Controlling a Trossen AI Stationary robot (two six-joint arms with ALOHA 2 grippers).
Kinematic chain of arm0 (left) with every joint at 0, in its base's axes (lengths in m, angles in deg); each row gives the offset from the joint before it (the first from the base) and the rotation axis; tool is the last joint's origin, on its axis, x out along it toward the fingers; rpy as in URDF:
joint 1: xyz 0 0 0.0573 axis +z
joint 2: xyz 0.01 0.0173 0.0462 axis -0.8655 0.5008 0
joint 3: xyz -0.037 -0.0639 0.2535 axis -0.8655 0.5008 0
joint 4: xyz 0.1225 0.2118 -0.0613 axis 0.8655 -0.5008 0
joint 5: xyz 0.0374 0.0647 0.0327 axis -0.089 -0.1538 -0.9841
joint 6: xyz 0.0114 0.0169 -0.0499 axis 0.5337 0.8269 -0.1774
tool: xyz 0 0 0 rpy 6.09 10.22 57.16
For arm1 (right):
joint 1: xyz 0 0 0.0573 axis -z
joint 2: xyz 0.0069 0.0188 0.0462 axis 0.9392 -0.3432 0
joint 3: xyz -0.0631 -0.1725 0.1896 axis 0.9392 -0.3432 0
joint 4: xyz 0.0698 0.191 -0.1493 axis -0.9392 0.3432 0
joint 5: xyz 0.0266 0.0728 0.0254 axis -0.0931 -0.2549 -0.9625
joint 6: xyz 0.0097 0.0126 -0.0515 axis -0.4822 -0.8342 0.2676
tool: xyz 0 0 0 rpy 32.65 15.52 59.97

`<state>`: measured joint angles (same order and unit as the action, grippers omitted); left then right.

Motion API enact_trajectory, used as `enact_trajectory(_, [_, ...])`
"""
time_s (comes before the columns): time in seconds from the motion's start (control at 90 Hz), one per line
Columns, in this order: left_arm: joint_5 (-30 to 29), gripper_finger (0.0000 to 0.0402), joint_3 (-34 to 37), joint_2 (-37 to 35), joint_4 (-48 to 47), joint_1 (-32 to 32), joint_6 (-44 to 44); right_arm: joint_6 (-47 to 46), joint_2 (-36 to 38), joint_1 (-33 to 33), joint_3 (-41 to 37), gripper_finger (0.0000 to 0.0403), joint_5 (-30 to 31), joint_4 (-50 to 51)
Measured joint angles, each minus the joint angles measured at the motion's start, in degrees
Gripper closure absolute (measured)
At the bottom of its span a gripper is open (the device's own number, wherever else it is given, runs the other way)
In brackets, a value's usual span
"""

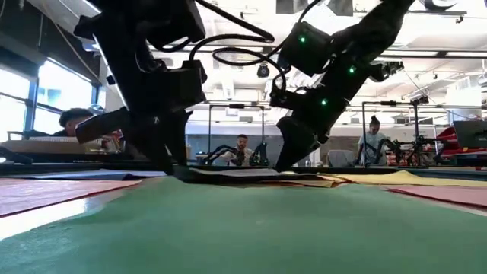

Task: Organize paper
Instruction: Stack the green paper under the black paper on the bottom green paper

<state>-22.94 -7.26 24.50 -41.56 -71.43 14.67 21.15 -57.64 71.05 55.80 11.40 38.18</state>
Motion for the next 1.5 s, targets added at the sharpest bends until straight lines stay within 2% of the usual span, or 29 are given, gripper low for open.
enact_trajectory(0.111, [-1.01,0.0259,0.0,0.0,0.0,0.24,-0.21,-0.36,0.0,-0.02,0.0,0.0282,-0.13,0.07])
enact_trajectory(0.211, [-0.88,0.0266,0.0,0.0,0.02,0.24,-1.59,-0.36,0.0,0.0,0.0,0.0282,-0.15,0.07])
enact_trajectory(0.411, [-1.99,0.033,-0.02,0.0,0.24,0.08,-2.64,-0.38,0.0,-0.02,0.0,0.0282,-0.17,0.07])
enact_trajectory(0.544, [-5.57,0.0385,-0.12,0.0,0.13,0.04,-2.86,-0.38,0.0,-0.02,0.0,0.0282,-0.17,0.07])
enact_trajectory(0.6, [-7.98,0.0396,-0.54,0.0,0.03,-0.21,-3.54,-0.38,0.0,-0.02,0.0,0.0282,-0.17,-0.11])
enact_trajectory(0.7, [-10.06,0.0397,-1.9,-0.02,0.07,-0.91,-3.2,-0.8,0.0,-0.03,0.0,0.0282,-0.58,-1.24])
enact_trajectory(0.856, [-10.04,0.0401,-4.65,-0.02,-0.11,-3.17,-2.54,-0.92,0.0,-0.02,0.0,0.0282,-5.45,-6.12])
enact_trajectory(1.378, [-12.33,0.0401,-10.03,-0.04,-0.64,-14.99,-4.72,-0.48,-0.44,5.08,0.0,0.0282,-4.74,-6.56])
enact_trajectory(1.5, [-16.83,0.0401,-9.64,-0.04,-1.95,-14.2,-7.55,2.8,3.53,5.71,0.0,0.0282,-7.64,-5.78])
